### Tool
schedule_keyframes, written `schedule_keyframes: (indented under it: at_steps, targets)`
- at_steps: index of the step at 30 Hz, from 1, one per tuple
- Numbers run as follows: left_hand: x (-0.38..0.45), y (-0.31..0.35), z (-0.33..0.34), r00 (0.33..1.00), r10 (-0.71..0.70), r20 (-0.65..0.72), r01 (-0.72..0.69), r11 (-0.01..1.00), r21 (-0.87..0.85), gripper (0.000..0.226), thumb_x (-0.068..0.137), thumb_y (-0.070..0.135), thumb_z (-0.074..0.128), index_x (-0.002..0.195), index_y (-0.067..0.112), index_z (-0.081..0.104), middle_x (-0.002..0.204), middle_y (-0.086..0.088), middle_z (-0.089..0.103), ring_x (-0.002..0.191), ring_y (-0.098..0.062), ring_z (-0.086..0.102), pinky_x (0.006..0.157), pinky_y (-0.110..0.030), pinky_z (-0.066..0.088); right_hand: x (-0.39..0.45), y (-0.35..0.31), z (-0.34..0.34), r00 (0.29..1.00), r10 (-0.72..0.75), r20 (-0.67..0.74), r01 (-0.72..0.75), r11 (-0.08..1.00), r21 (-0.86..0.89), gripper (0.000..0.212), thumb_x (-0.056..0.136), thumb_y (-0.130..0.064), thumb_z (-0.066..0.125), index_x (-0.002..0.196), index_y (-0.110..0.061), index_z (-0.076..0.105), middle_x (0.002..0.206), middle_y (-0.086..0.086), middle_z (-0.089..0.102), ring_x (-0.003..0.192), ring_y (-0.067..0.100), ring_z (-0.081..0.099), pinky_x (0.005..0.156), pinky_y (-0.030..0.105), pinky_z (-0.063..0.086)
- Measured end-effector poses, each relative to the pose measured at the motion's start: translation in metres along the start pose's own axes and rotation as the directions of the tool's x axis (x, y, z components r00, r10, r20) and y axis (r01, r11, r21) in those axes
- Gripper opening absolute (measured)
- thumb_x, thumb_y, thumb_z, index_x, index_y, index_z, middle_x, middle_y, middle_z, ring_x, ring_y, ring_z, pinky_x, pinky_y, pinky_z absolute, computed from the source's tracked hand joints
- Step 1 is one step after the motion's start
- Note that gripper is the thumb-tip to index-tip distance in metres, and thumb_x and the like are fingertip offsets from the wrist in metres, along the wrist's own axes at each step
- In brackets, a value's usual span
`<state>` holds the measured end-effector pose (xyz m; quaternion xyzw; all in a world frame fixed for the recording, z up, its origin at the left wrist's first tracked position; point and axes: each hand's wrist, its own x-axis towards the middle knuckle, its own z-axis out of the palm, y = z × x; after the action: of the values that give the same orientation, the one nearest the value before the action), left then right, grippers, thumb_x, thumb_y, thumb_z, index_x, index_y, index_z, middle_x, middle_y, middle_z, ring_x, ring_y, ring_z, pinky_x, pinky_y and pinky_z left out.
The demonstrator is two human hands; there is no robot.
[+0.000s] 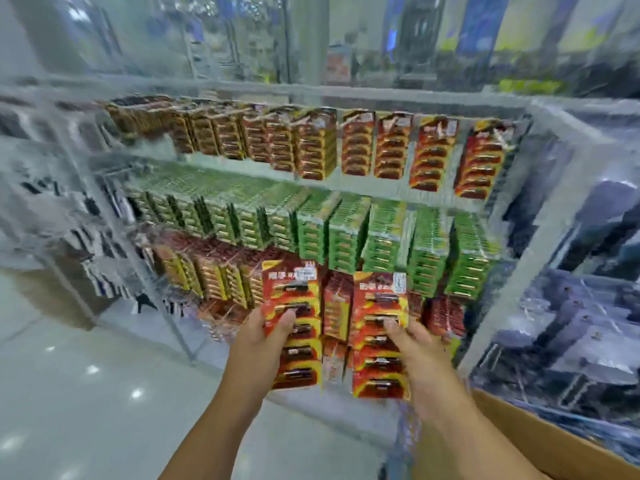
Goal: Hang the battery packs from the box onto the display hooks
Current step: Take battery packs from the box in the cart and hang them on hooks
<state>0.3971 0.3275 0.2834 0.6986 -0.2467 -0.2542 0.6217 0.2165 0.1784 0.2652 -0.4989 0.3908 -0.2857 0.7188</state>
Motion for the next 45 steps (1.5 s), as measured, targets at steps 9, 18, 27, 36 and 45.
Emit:
schedule_keyframes:
  at_steps: [9, 18, 27, 36, 45]
  targets:
    - [0.059, 0.052, -0.121, 0.997, 0.073, -0.018, -0.074, 0.995, -0.073, 0.012, 0.103, 0.038, 0.062, 0.113, 0.036, 0.069, 0.098, 0.005, 0.080, 0.089, -0.022, 0.079, 0.082, -0.054, 0.064, 0.012, -0.050, 0.151, 0.995, -0.097, -0.016, 0.098, 0.994, 0.038, 0.018, 0.102, -0.034, 0.065, 0.114, -0.024, 0.073, 0.096, 0.003, 0.082, 0.083, 0.024, 0.080, 0.071, 0.041, 0.062]
    - [0.174, 0.090, -0.124, 0.993, 0.113, 0.039, -0.109, 0.990, -0.090, 0.014, 0.106, 0.034, 0.057, 0.114, 0.033, 0.068, 0.095, 0.004, 0.081, 0.082, -0.018, 0.079, 0.062, -0.033, 0.063, 0.105, -0.103, 0.204, 0.978, -0.207, -0.025, 0.208, 0.978, 0.033, 0.022, 0.099, -0.045, 0.065, 0.115, -0.032, 0.072, 0.103, -0.004, 0.081, 0.091, 0.019, 0.079, 0.082, 0.045, 0.061]
    - [0.291, 0.124, -0.122, 0.986, 0.140, 0.087, -0.129, 0.985, -0.117, 0.019, 0.105, 0.042, 0.057, 0.120, 0.037, 0.067, 0.101, 0.005, 0.081, 0.089, -0.021, 0.079, 0.082, -0.051, 0.064, 0.193, -0.149, 0.246, 0.960, -0.272, -0.061, 0.276, 0.960, 0.055, 0.017, 0.101, -0.039, 0.064, 0.113, -0.028, 0.071, 0.098, -0.002, 0.082, 0.085, 0.020, 0.079, 0.068, 0.038, 0.062]
    - [0.397, 0.113, -0.115, 0.966, 0.135, 0.219, -0.112, 0.987, -0.113, 0.017, 0.102, 0.047, 0.060, 0.115, 0.040, 0.069, 0.104, 0.006, 0.080, 0.092, -0.020, 0.079, 0.082, -0.053, 0.064, 0.252, -0.152, 0.277, 0.927, -0.298, -0.229, 0.310, 0.951, 0.015, 0.027, 0.101, -0.043, 0.064, 0.119, -0.025, 0.072, 0.105, 0.001, 0.081, 0.091, 0.024, 0.079, 0.077, 0.045, 0.063]
    - [0.441, 0.107, -0.106, 0.934, 0.143, 0.327, -0.126, 0.989, -0.072, 0.021, 0.102, 0.048, 0.058, 0.121, 0.042, 0.067, 0.104, 0.017, 0.078, 0.095, -0.011, 0.077, 0.087, -0.046, 0.063, 0.289, -0.150, 0.288, 0.891, -0.307, -0.334, 0.304, 0.951, -0.062, 0.017, 0.101, -0.041, 0.063, 0.111, -0.032, 0.072, 0.095, -0.016, 0.080, 0.085, 0.003, 0.077, 0.073, 0.030, 0.062]
